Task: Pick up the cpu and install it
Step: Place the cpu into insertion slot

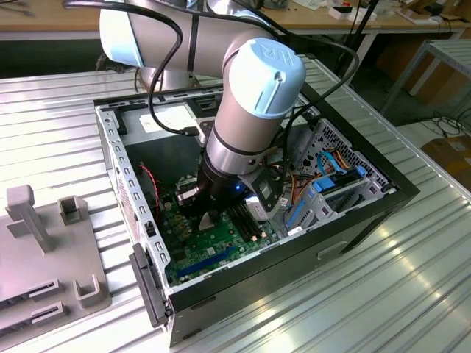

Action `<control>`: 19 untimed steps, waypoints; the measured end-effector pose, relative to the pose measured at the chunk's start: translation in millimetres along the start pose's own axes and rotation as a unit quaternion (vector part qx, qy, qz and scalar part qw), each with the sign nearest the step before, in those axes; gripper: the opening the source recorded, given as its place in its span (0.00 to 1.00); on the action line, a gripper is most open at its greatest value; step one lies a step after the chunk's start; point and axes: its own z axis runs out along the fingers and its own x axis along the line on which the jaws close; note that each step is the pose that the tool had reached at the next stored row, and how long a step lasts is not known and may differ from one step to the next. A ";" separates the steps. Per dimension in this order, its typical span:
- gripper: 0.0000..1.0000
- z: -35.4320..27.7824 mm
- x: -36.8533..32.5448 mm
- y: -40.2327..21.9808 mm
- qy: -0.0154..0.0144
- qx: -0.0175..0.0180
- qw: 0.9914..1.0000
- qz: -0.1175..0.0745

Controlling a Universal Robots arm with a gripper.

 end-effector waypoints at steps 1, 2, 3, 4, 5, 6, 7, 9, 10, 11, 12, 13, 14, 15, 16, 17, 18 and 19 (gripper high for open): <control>0.41 0.1 0.0 0.0 0.000 0.000 1.000 0.000; 0.41 0.2 0.0 0.0 0.000 0.000 1.000 0.000; 0.41 0.3 0.0 0.0 0.000 0.000 1.000 0.000; 0.41 0.4 0.0 0.0 0.000 0.000 1.000 0.000; 0.41 0.5 0.0 0.0 0.000 0.000 1.000 0.000; 0.41 0.5 0.0 0.0 0.000 0.000 1.000 0.000; 0.41 0.5 0.0 0.0 0.000 0.000 1.000 0.000; 0.41 0.6 0.0 0.0 0.000 0.000 1.000 0.000; 0.41 0.6 0.0 0.0 0.000 0.000 1.000 0.000; 0.41 0.6 0.0 0.0 0.000 0.000 1.000 0.000; 0.41 0.6 0.0 0.0 0.000 0.000 1.000 0.000; 0.41 0.6 0.0 0.0 0.000 0.000 1.000 0.000; 0.41 0.7 -0.1 0.0 0.000 0.000 1.000 0.000; 0.41 0.6 0.0 0.0 0.000 0.000 1.000 0.000; 0.41 0.6 0.0 0.0 0.000 0.000 1.000 0.000; 0.41 0.7 0.0 0.0 0.000 0.000 1.000 0.000; 0.41 0.7 0.0 0.0 0.000 0.000 1.000 0.000; 0.42 0.7 -0.1 0.0 0.000 0.000 1.000 0.000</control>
